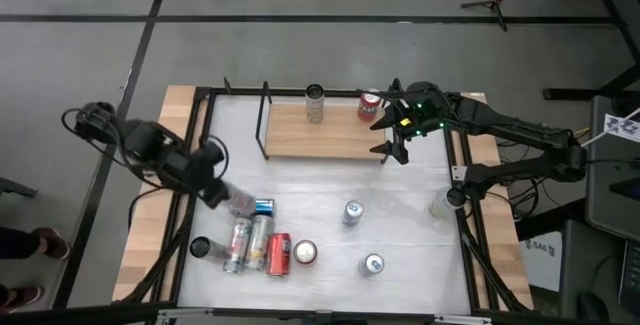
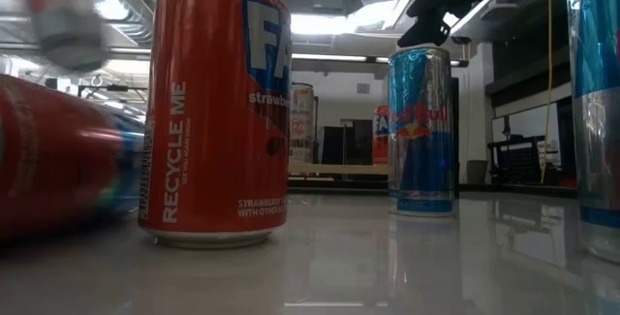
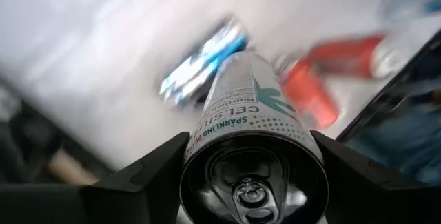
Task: Place canned beverage on shelf
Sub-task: Put the top white pink soda can on the shelf
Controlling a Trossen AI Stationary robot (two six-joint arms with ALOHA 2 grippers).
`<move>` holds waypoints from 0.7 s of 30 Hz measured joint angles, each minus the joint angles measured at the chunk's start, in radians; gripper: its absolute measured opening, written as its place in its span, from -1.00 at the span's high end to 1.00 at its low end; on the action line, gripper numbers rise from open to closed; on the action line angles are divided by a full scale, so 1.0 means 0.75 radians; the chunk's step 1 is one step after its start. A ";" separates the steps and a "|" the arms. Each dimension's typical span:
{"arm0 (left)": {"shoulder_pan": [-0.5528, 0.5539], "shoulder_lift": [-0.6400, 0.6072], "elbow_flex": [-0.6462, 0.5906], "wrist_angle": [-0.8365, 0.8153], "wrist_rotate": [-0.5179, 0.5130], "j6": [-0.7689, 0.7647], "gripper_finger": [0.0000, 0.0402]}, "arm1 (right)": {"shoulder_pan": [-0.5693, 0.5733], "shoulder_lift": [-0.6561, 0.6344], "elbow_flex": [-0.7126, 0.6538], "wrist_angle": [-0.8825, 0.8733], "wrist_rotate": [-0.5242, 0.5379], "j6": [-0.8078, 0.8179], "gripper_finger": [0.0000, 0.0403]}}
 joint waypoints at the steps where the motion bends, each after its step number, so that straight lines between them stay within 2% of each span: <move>1: 0.021 0.011 0.040 0.000 -0.034 0.044 -0.25 | 0.000 0.000 0.000 0.000 0.000 0.000 -0.72; 5: 0.122 0.072 0.195 -0.001 -0.124 0.246 -0.25 | 0.000 0.000 0.000 0.000 0.000 0.000 -0.72; 10: 0.284 0.189 0.367 -0.002 -0.134 0.565 -0.25 | 0.000 0.000 0.000 0.000 -0.001 0.000 -0.72; 21: 0.668 0.483 0.688 -0.034 0.051 1.273 -0.25 | 0.000 0.000 0.000 -0.001 -0.001 0.000 -0.72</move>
